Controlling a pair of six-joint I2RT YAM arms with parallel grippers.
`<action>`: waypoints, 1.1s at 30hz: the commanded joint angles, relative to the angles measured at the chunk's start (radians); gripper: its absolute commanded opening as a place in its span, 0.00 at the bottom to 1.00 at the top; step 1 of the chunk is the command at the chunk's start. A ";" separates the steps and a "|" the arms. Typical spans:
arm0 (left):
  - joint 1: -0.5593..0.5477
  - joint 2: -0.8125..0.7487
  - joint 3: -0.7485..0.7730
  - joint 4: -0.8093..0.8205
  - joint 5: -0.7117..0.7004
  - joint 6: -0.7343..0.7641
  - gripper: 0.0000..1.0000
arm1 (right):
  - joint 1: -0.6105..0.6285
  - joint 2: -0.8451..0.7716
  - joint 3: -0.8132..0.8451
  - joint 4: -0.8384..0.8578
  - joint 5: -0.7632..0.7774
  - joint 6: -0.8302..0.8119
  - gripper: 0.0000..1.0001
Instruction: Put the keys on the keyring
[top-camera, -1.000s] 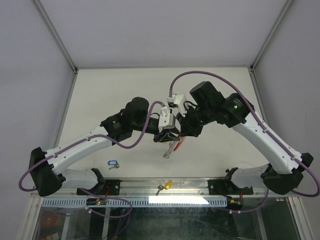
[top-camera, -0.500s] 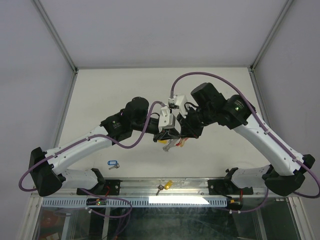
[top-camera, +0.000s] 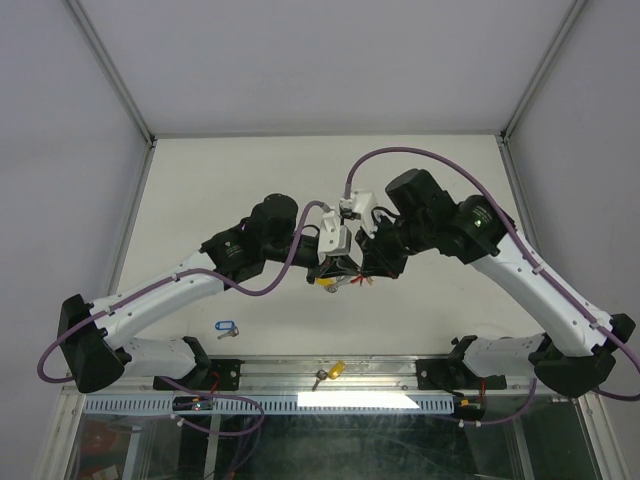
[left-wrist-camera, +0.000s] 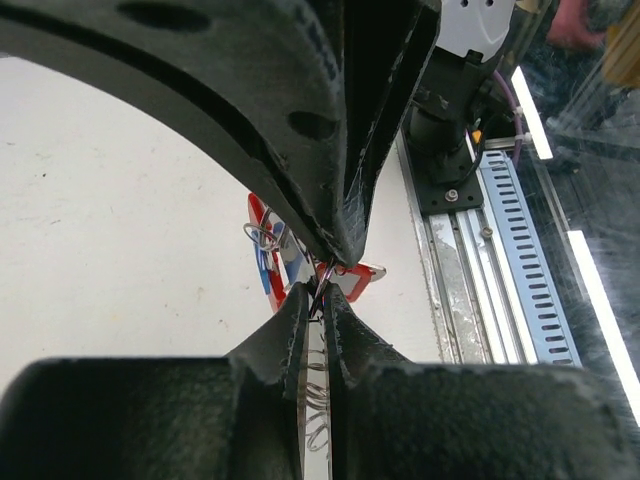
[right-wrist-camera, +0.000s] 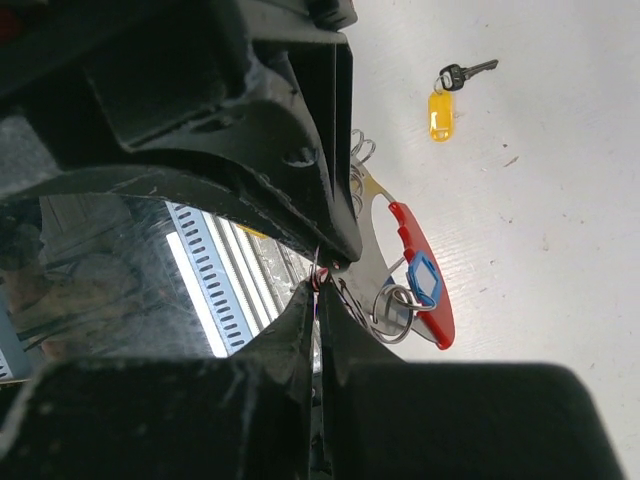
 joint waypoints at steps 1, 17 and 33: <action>-0.013 -0.003 0.045 0.044 0.005 -0.020 0.00 | 0.004 -0.057 0.002 0.092 -0.019 0.007 0.00; -0.013 -0.044 0.036 0.059 0.027 -0.011 0.28 | 0.004 -0.049 -0.013 0.045 0.015 -0.014 0.00; -0.013 -0.033 0.043 0.056 0.026 -0.012 0.00 | 0.004 -0.053 -0.023 0.067 -0.005 -0.009 0.00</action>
